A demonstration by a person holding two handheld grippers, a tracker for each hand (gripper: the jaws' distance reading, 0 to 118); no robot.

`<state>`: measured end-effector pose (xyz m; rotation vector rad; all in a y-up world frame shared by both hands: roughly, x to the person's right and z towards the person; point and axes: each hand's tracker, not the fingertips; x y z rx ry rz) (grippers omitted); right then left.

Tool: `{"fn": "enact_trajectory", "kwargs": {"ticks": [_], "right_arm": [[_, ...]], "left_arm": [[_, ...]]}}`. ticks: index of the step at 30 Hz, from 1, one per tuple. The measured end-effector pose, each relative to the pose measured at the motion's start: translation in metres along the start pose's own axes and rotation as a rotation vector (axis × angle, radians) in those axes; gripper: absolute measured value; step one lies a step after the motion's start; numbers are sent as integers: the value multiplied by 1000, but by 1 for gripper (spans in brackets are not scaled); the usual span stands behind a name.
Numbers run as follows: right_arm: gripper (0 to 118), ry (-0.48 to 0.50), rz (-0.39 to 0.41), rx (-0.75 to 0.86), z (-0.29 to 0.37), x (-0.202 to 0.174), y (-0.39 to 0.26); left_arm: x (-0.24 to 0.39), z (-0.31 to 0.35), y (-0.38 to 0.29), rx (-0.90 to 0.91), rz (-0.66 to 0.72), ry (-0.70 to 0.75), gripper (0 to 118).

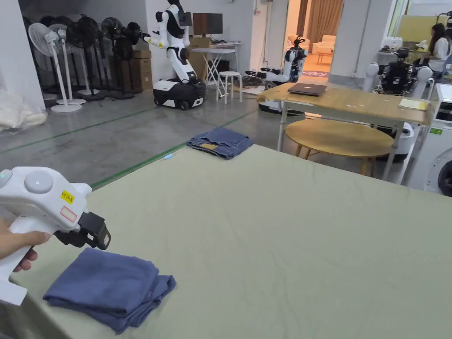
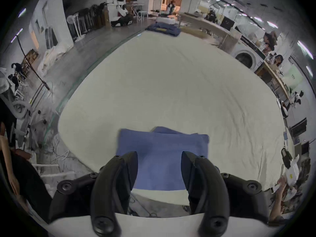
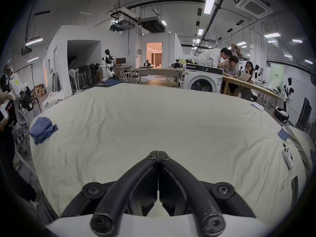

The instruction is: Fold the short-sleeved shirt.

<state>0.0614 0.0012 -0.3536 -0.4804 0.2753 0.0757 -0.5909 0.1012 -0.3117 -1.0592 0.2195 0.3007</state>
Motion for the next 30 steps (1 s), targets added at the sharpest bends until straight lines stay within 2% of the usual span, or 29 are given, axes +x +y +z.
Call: {"fn": "enact_trajectory", "kwargs": {"ticks": [7,12,13,17,19,24,26,27,28,29,30], "right_arm": [[0,-28,-35,32,9,20,3],[0,-74,-53,60,20,42,11],[0,-81,-59,66,23,47,13],[0,-113,-83,93,31,63,21],[0,-128,-93,114,36,69,24],[0,-160,-100,166,44,77,29],[0,-180,-105,193,46,79,28],[0,-187,-107,199,46,79,27],[0,-191,-118,207,47,80,26],[0,-193,-132,220,48,81,25],[0,-199,-140,229,48,82,25]], "left_arm": [[102,-43,-42,147,-85,-310,52],[200,-59,-77,328,-139,-402,52],[220,-58,-83,367,-153,-412,52],[292,-56,-107,602,-230,-297,52],[319,-53,-119,702,-269,-300,52],[371,-45,-139,861,-269,-257,51],[387,-43,-142,847,-281,-253,40],[392,-43,-144,858,-291,-243,32],[397,-44,-146,885,-319,-213,17],[405,-44,-148,889,-337,-162,9],[409,-45,-150,907,-353,-147,6]]}}
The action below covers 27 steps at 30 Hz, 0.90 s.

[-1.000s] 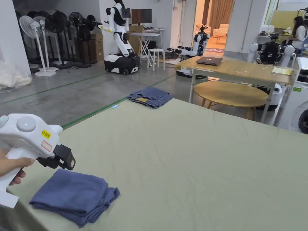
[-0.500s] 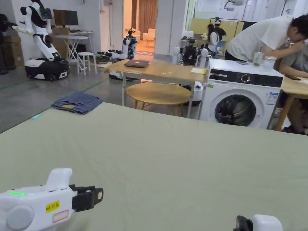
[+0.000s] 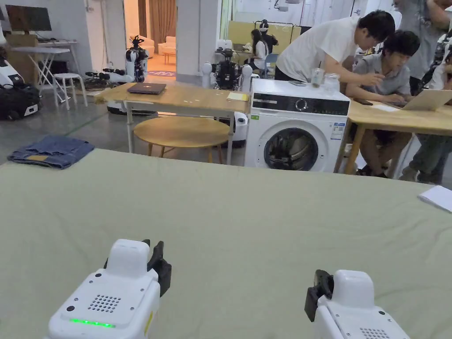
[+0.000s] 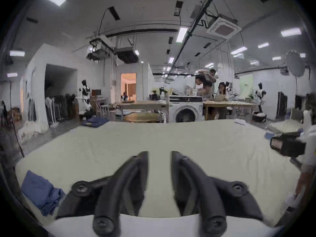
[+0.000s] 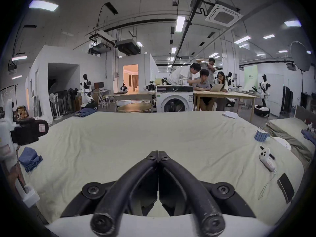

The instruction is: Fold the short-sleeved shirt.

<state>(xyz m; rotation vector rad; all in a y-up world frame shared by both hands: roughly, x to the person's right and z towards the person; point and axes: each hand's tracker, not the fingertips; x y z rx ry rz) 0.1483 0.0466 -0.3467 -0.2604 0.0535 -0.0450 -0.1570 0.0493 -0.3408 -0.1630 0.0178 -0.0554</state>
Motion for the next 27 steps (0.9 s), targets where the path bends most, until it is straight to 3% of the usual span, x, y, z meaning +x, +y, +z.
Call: {"fn": "enact_trajectory", "kwargs": {"ticks": [5,16,27], "right_arm": [[0,-31,-2,66,4,-1,1],[0,-29,1,78,5,-2,3],[0,-21,1,75,6,-3,3]], "left_arm": [[14,5,-5,42,-30,42,0],[10,7,-4,30,61,41,0],[7,9,1,45,35,71,0]]}}
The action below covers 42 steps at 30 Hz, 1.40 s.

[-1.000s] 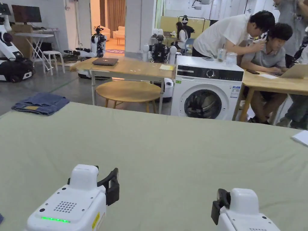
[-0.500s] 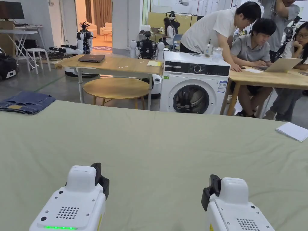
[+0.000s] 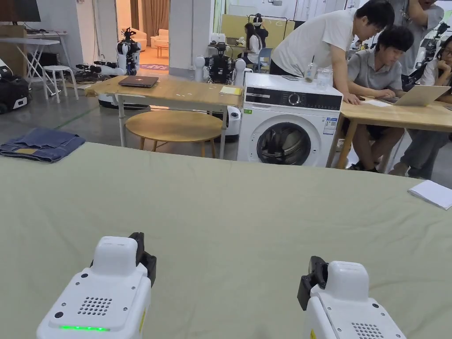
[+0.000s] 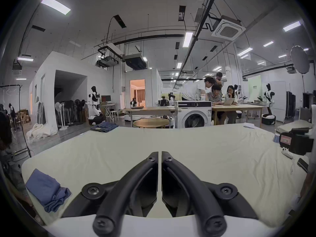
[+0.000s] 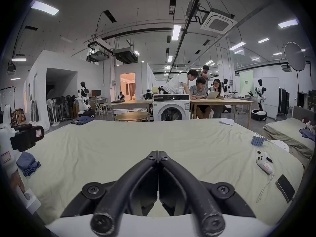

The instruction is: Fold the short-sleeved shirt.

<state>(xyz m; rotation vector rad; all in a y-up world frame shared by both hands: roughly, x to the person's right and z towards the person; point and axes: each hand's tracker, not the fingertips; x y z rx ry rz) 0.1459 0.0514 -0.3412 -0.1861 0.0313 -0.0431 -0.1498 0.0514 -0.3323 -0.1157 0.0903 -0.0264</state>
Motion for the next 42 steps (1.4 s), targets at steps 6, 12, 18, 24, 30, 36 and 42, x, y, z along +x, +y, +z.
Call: {"fn": "enact_trajectory", "kwargs": {"ticks": [6,12,18,24,30,36,42], "right_arm": [[0,2,16,-10,0,-4,1],[0,-9,10,-18,2,-7,-1],[61,-9,33,-6,0,-11,1],[91,-43,47,23,1,-15,7],[91,-52,50,19,-2,-14,11],[91,-1,1,-1,-5,-5,11],[91,-35,-4,-36,-14,-6,8]], "left_arm": [[0,-1,1,-10,-4,-6,0],[1,5,3,-16,-23,-15,3],[1,0,5,-65,-19,-45,69],[-1,-1,7,-50,11,-16,69],[-5,-2,10,-35,37,0,69],[-9,-4,10,-42,37,16,69],[-10,-10,8,-60,17,35,69]]}}
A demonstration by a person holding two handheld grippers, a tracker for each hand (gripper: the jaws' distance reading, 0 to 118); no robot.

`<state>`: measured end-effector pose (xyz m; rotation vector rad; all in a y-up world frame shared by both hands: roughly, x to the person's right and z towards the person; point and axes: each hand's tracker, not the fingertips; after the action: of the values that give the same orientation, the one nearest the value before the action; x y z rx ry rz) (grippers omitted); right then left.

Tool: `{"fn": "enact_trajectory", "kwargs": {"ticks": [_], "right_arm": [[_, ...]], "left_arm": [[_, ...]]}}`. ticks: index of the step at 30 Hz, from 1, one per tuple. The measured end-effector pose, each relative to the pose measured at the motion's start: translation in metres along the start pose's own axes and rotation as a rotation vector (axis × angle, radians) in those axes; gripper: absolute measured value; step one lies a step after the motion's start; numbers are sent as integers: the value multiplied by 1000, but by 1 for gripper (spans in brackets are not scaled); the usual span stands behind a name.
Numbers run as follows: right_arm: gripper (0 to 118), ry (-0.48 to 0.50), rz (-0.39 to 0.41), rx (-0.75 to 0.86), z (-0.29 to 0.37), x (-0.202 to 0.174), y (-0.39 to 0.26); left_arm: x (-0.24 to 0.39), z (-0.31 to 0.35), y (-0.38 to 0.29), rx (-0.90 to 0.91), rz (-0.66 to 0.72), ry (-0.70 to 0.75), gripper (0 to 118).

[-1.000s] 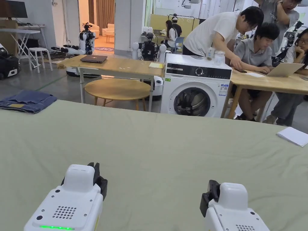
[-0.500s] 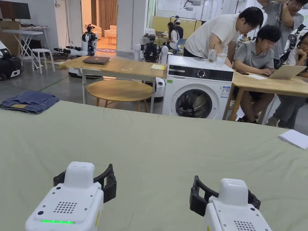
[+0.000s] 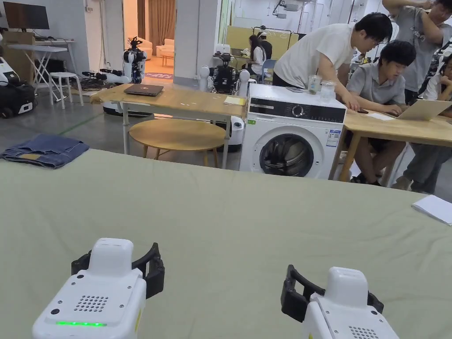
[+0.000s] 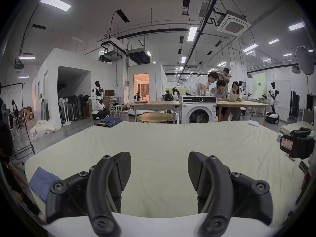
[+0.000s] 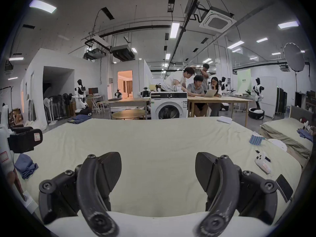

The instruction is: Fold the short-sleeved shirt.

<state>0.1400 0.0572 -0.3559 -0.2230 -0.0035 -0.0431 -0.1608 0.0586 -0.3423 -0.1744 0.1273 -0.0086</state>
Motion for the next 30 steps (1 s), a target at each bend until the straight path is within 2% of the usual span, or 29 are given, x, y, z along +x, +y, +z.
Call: {"fn": "enact_trajectory", "kwargs": {"ticks": [8,13,19,21,26,30], "right_arm": [[91,7,-72,-35,-7,2,4],[91,24,-132,-46,-9,6,11],[91,0,-138,-72,-13,3,19],[91,5,-141,-74,-13,4,20],[92,25,-147,-91,-16,3,20],[93,-17,-122,-134,-19,-2,20]], "left_arm": [[-7,-4,-2,-25,59,-39,69],[-9,-4,-2,-10,81,-62,84],[-4,-1,-1,76,43,-76,84],[1,-1,-1,89,3,-30,84],[3,-4,2,26,-24,-70,84],[2,-5,1,-19,-14,-99,84]]}}
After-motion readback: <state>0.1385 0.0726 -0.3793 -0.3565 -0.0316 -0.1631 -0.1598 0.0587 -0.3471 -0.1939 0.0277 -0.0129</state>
